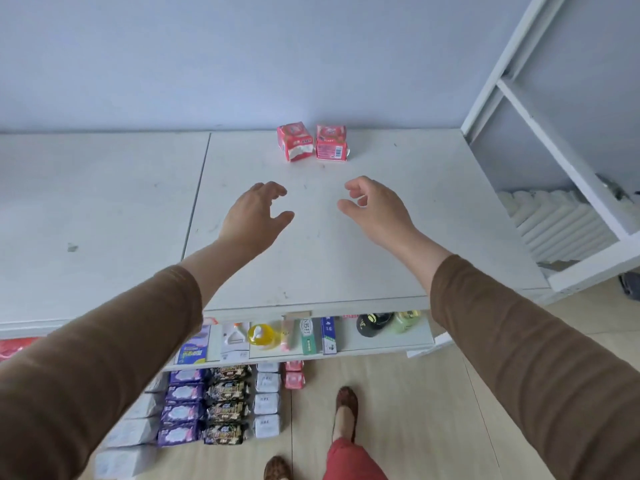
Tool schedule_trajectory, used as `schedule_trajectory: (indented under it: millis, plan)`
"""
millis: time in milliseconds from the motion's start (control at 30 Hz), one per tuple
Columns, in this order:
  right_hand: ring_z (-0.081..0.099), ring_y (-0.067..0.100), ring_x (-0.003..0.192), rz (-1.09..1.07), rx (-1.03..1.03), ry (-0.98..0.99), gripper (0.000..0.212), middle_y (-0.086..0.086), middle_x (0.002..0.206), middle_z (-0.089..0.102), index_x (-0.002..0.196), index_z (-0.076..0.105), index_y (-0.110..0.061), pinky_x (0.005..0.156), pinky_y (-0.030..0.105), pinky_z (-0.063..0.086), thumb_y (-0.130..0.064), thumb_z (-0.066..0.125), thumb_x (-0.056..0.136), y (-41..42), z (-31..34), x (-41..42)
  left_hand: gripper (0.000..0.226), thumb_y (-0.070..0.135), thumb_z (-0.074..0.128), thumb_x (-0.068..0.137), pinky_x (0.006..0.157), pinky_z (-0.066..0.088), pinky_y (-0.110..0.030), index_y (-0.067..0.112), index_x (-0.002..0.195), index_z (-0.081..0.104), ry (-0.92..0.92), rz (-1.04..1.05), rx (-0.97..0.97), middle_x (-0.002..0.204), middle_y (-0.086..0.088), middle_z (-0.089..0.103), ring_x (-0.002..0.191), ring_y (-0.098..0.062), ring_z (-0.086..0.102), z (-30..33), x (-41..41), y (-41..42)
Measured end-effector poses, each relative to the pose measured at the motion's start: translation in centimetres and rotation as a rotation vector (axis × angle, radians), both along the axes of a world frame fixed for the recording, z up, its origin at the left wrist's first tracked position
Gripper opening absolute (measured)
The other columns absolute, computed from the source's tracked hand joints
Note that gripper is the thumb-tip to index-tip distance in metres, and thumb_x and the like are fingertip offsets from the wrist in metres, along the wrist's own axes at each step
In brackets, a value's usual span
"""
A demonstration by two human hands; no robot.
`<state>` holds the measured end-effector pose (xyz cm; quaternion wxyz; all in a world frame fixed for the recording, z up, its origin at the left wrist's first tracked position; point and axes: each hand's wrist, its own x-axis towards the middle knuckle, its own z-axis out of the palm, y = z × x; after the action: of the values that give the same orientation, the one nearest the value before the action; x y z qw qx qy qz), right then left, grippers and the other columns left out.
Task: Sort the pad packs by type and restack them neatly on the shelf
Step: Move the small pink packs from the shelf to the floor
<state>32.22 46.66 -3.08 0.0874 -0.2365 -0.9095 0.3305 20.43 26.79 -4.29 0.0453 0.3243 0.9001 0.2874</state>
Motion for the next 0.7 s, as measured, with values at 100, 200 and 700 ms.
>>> schedule_trajectory:
  millis: [100,200,700]
  plan:
    - [0.059,0.015,0.106,-0.046,-0.053,-0.006,0.046,-0.003,0.124,0.062,0.132,0.056,-0.02,0.083,0.027,0.041,-0.045,0.059,0.094,4.1,-0.3,-4.0,0.04,0.035,0.064,0.09,0.087,0.046,-0.032,0.02,0.126,0.056,-0.032,0.047,0.016,0.121,0.001,0.058,0.105,-0.016,0.059,0.0,-3.9,3.2]
    - [0.06,0.021,0.111,-0.076,-0.084,-0.023,0.05,0.001,0.124,0.061,0.133,0.053,-0.014,0.082,0.028,0.04,-0.047,0.056,0.096,8.2,-1.2,-8.5,0.042,0.038,0.062,0.091,0.089,0.047,-0.035,0.02,0.128,0.054,-0.042,0.107,-0.002,0.123,0.0,0.058,0.106,-0.017,0.058,-0.3,-8.1,6.4]
    - [0.06,0.029,0.113,-0.001,-0.301,-0.16,0.064,0.011,0.132,0.054,0.136,0.045,-0.013,0.096,0.044,0.052,-0.056,0.059,0.091,15.4,-6.3,-21.7,0.063,0.049,0.061,0.091,0.105,0.039,-0.042,0.025,0.146,0.041,-0.176,0.116,-0.128,0.143,-0.006,0.042,0.129,-0.023,0.044,-3.7,-23.1,15.0]
